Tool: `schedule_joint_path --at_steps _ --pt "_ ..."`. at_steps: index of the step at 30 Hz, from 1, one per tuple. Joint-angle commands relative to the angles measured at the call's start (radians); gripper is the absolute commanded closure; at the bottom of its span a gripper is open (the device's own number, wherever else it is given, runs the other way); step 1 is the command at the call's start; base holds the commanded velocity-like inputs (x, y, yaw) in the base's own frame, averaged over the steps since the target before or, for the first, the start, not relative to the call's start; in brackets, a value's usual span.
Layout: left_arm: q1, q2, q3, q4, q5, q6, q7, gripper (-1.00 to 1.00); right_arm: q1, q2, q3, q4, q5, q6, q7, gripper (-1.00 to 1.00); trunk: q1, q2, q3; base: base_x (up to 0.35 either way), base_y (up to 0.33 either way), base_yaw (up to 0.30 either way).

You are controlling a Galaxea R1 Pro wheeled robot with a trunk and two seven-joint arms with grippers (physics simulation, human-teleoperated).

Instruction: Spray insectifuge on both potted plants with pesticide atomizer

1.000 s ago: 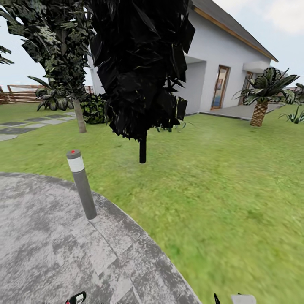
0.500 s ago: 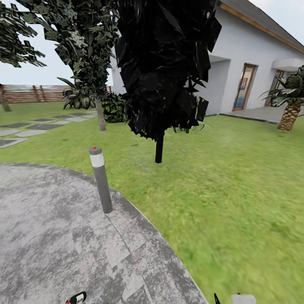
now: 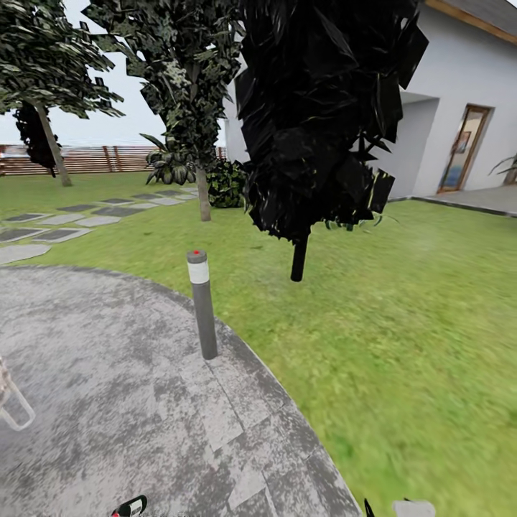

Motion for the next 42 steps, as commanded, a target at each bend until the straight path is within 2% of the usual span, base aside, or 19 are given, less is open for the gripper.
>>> schedule_joint_path --at_steps 1,42 --pt "-0.001 0.0 0.009 0.001 -0.006 -0.003 -0.005 1.0 0.0 0.0 0.0 0.0 0.0 -0.003 -0.001 -1.0 -0.004 0.007 0.002 0.0 0.0 0.277" --pt "-0.001 0.001 0.012 0.001 -0.007 0.0 -0.003 1.0 0.0 0.0 0.0 0.0 0.001 -0.003 0.0 -1.0 -0.161 0.294 0.137 0.0 0.0 0.277"
